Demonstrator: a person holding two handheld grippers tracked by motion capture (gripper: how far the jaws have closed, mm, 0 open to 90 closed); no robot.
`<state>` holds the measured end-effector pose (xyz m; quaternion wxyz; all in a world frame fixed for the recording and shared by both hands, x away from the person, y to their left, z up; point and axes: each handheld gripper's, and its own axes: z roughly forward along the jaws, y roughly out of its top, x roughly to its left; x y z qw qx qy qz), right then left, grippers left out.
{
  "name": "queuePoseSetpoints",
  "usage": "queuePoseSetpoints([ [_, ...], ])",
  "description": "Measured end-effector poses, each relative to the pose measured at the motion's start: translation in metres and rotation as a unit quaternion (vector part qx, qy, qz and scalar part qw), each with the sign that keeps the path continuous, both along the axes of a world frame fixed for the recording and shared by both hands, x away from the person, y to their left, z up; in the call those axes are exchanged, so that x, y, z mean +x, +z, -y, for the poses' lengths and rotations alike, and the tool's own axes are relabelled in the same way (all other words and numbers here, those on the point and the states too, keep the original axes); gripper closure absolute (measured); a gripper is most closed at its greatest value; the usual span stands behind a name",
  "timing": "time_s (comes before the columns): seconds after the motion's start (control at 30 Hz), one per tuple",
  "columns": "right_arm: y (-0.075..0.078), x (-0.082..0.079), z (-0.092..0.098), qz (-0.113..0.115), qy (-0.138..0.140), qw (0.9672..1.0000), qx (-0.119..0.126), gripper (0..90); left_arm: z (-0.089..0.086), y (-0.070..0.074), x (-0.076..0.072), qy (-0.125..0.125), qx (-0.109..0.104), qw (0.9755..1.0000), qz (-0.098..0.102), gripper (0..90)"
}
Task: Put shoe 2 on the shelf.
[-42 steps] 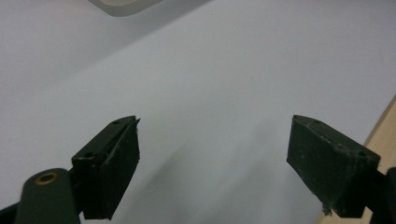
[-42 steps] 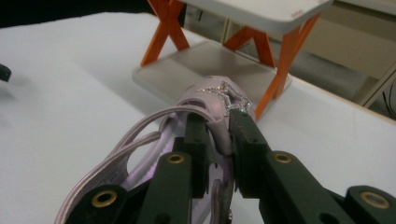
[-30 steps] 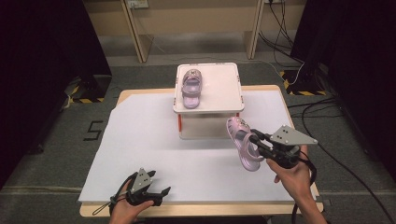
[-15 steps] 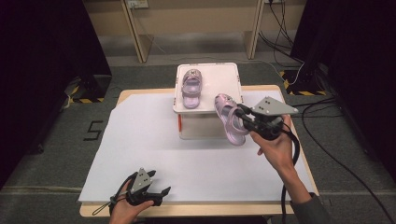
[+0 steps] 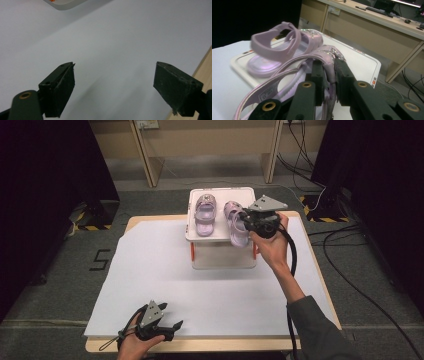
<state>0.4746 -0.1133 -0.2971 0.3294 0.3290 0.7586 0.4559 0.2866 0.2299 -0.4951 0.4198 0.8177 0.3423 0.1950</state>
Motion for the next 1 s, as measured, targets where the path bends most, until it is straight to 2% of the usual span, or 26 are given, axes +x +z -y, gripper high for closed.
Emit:
queuePoseSetpoints([
  [0.33, -0.001, 0.037, -0.021, -0.003, -0.033, 0.9988, -0.037, 79.8, 0.001, 0.0, -0.001, -0.004, -0.001, 1.0, 0.0, 16.7],
  [0.43, -0.003, 0.045, -0.025, -0.007, -0.042, 0.9984, -0.036, 79.8, 0.001, 0.0, -0.001, -0.004, -0.003, 1.0, 0.0, 16.8],
  [0.57, -0.007, 0.053, -0.031, -0.008, -0.045, 0.998, -0.044, 79.7, 0.001, 0.001, -0.001, -0.006, -0.002, 1.0, 0.001, 16.7],
  [0.7, -0.009, 0.06, -0.036, -0.008, -0.045, 0.9982, -0.038, 79.5, 0.001, 0.001, -0.001, -0.007, -0.003, 1.0, 0.001, 16.7],
  [0.87, -0.008, 0.066, -0.039, -0.004, -0.045, 0.9979, -0.047, 79.3, 0.002, 0.0, -0.002, -0.008, -0.001, 1.0, -0.001, 16.7],
  [0.9, -0.009, 0.067, -0.04, -0.005, -0.042, 0.9982, -0.041, 79.2, 0.002, 0.0, -0.002, -0.008, -0.002, 1.0, -0.001, 16.7],
  [1.0, -0.011, 0.067, -0.045, -0.003, -0.038, 0.9976, -0.057, 79.1, 0.002, 0.0, -0.001, -0.008, -0.002, 1.0, -0.001, 16.7],
])
